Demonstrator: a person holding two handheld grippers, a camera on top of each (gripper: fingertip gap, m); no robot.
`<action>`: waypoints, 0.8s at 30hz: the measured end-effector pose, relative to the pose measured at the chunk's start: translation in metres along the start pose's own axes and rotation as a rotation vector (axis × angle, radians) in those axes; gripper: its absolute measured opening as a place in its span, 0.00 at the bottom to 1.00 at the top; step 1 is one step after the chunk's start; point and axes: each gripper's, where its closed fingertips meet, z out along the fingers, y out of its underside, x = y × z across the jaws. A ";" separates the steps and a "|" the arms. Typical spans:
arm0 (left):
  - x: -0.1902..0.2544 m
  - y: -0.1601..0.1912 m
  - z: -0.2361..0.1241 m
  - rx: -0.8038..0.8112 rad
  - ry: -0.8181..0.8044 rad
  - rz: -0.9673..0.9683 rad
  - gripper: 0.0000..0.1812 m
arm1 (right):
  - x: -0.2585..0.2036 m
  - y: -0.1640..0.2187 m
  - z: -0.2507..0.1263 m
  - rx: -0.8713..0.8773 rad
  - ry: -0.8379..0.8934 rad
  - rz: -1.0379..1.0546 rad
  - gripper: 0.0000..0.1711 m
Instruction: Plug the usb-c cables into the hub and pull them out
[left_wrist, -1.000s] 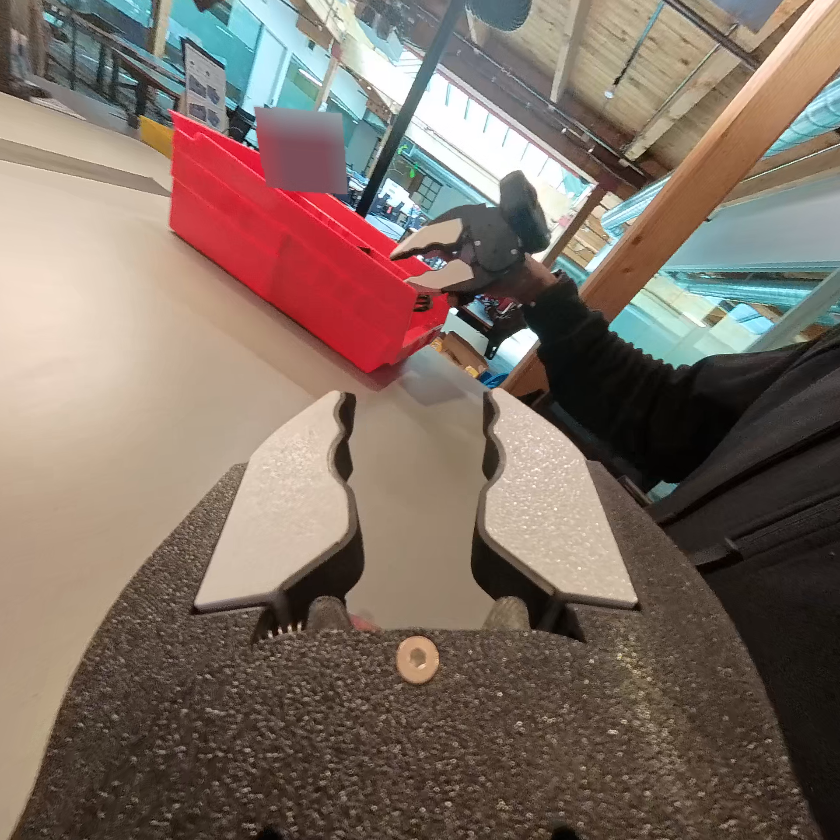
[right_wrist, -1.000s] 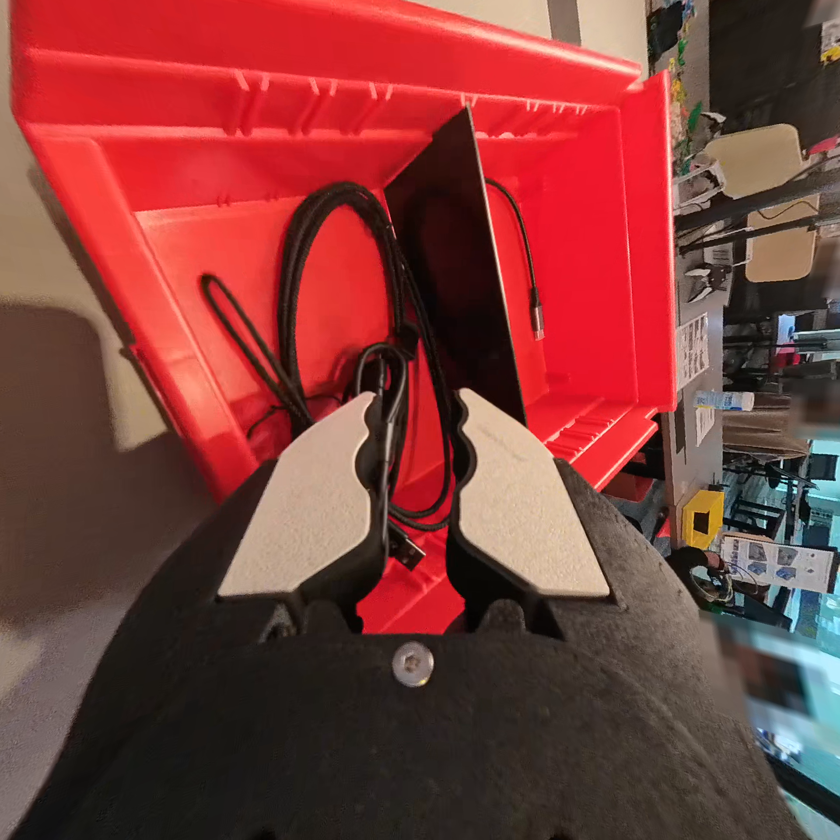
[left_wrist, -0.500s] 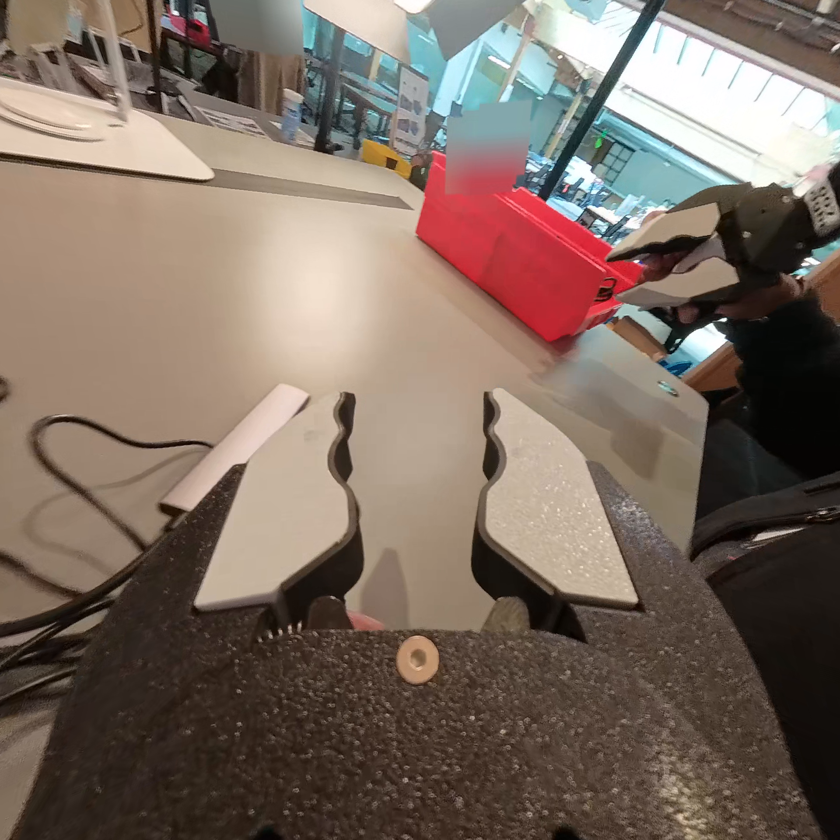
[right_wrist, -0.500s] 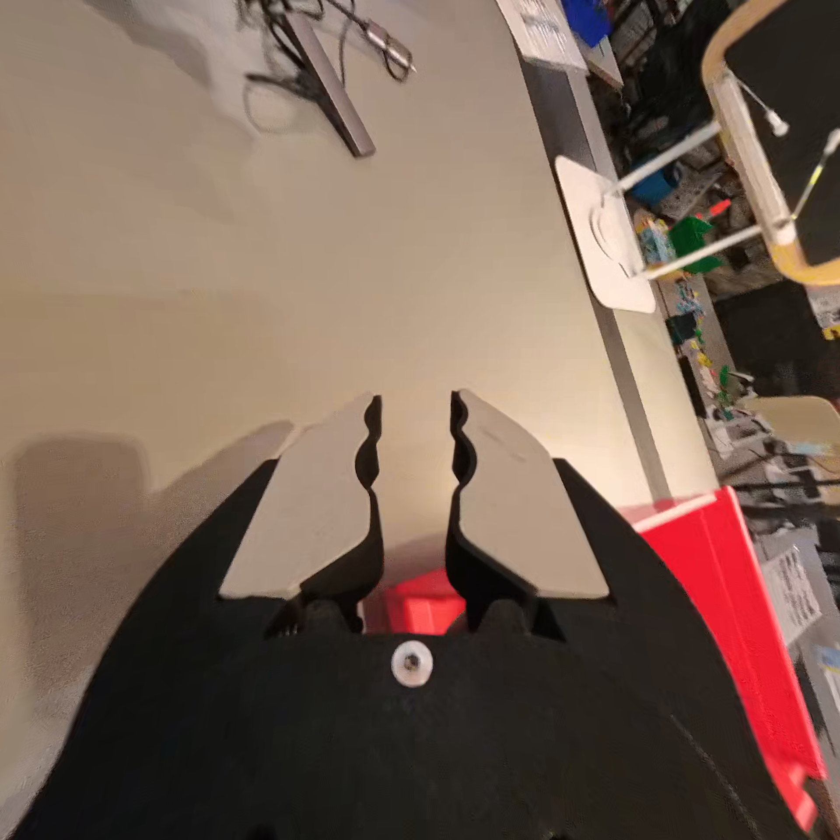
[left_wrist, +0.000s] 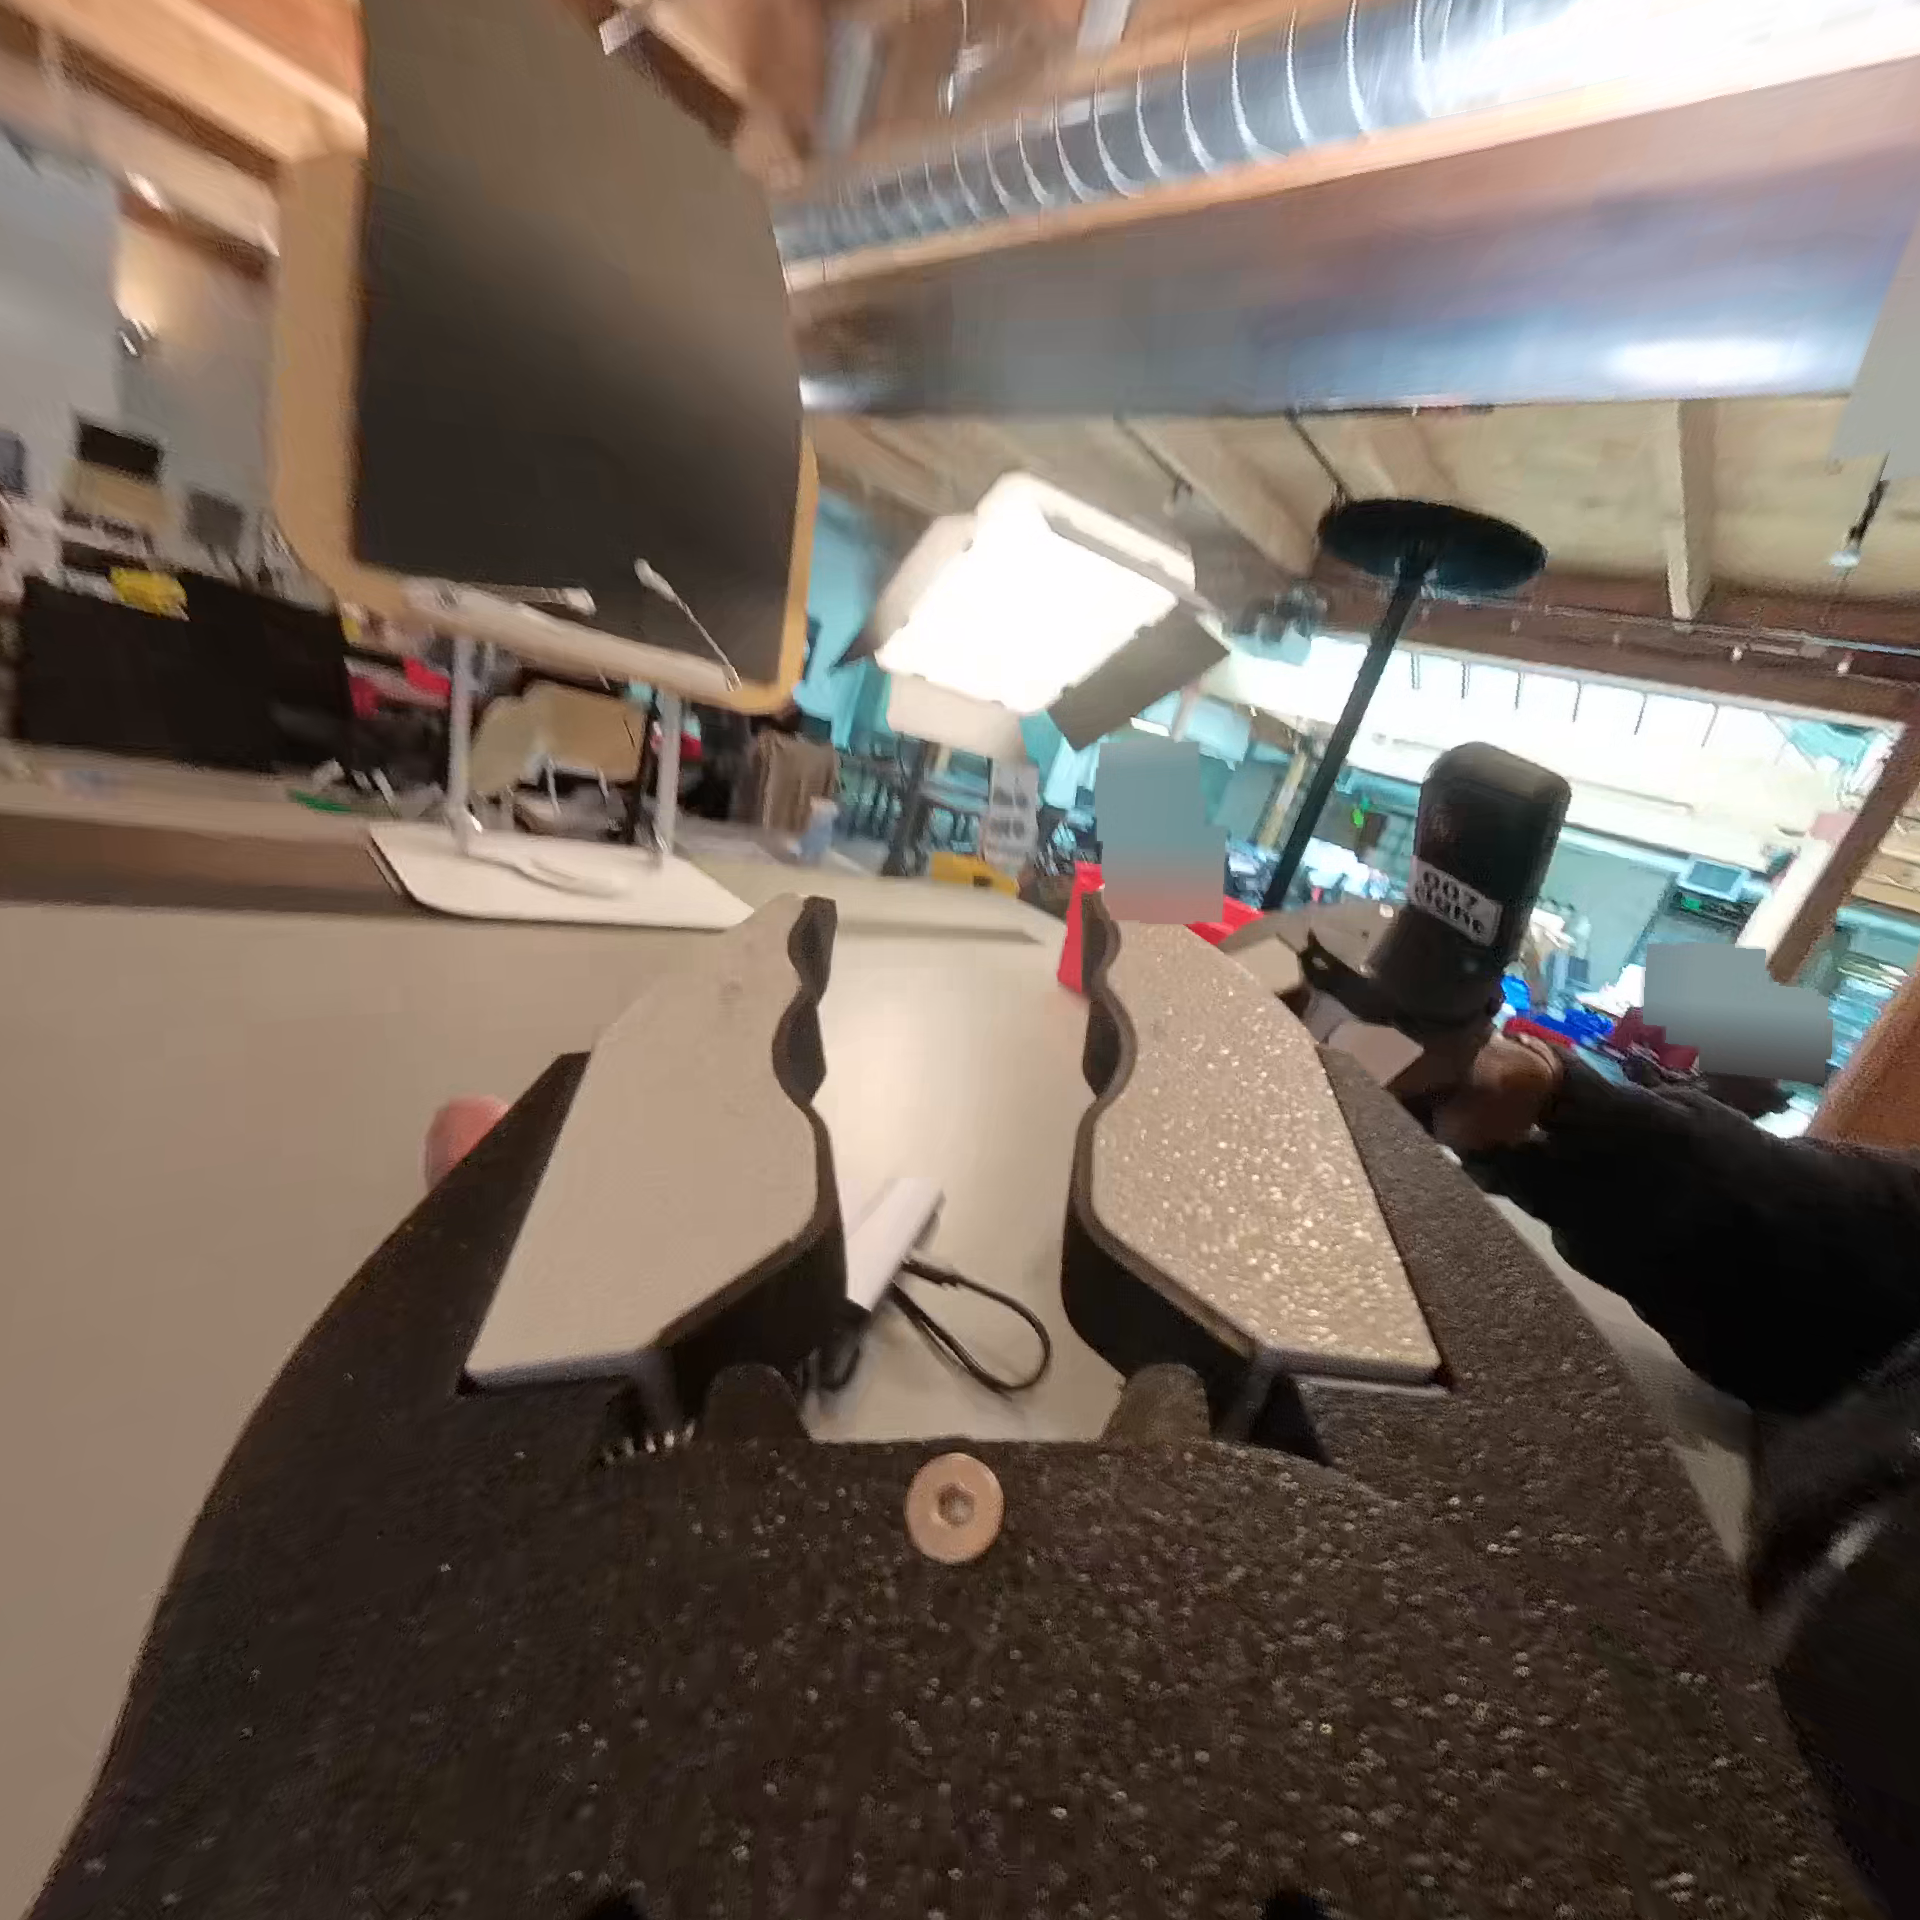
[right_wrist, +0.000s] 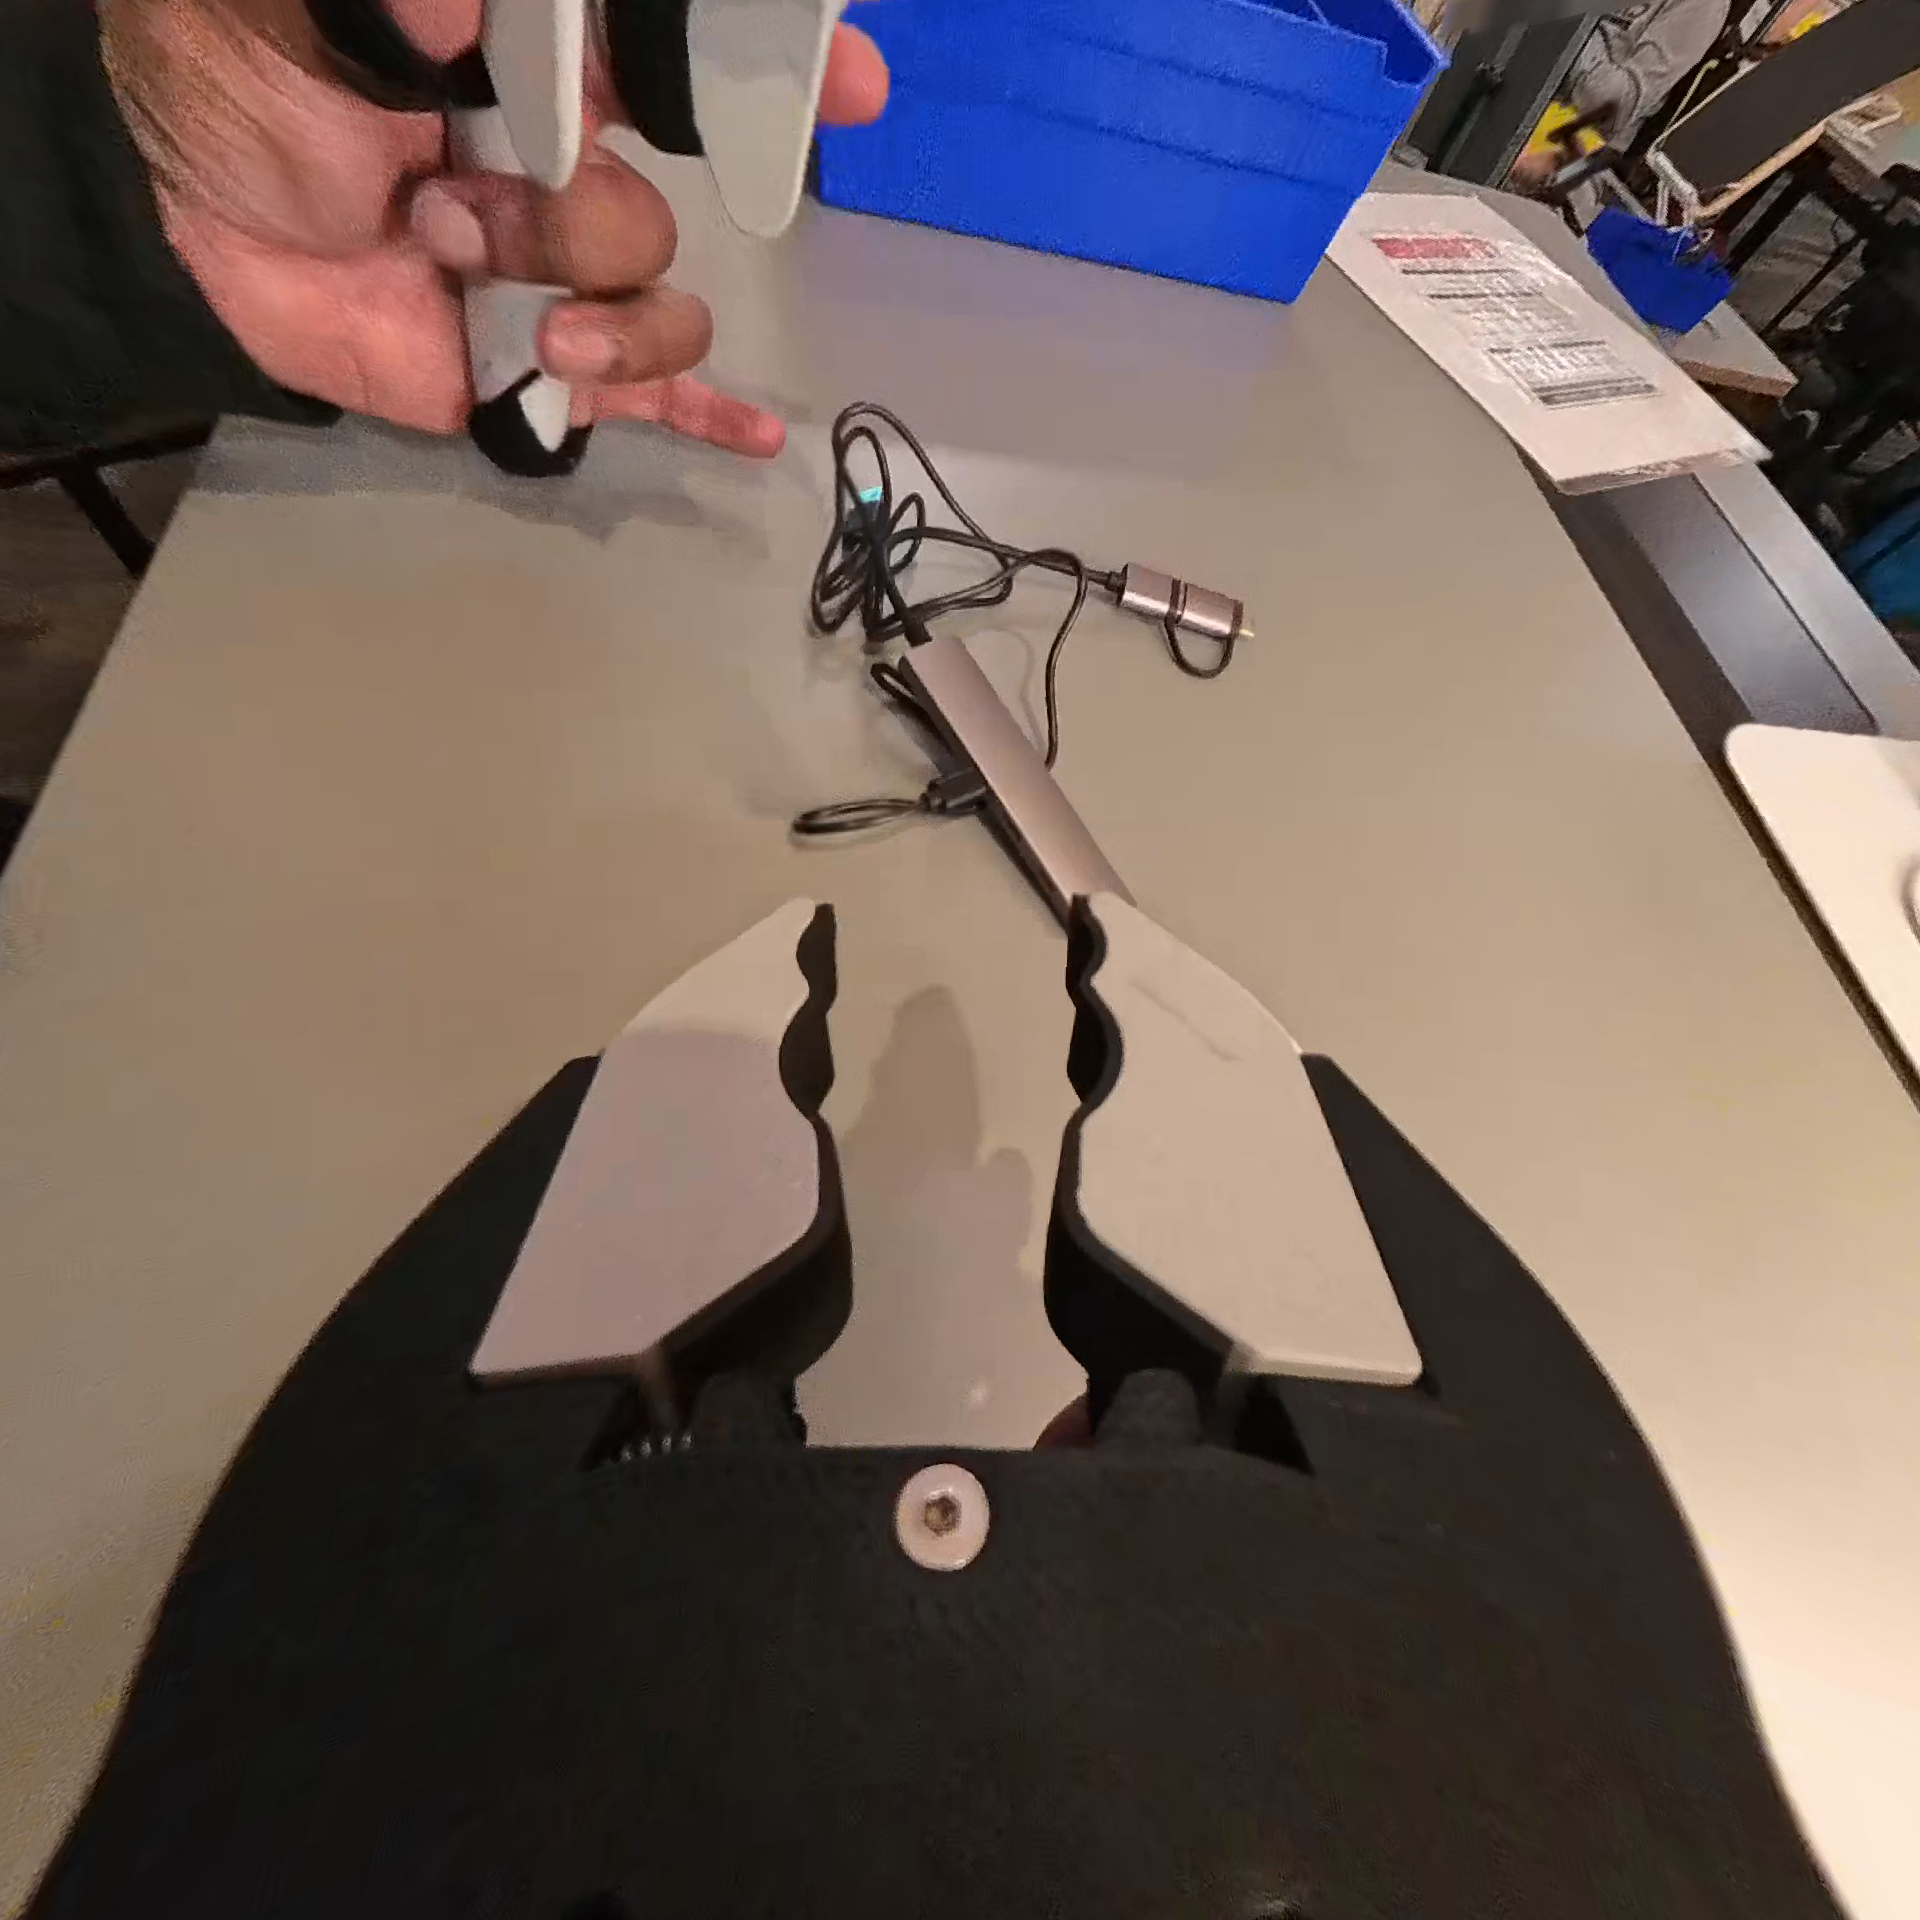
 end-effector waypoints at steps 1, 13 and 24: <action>-0.004 -0.007 -0.001 0.039 0.001 0.031 0.25 | 0.003 -0.003 0.009 0.001 0.005 -0.002 0.25; -0.098 -0.008 0.028 -0.046 -0.281 0.300 0.63 | 0.004 0.011 0.070 -0.162 0.002 0.160 0.31; -0.076 0.034 0.046 -0.281 -0.020 0.479 0.16 | -0.025 0.021 0.083 -0.234 0.081 0.643 0.28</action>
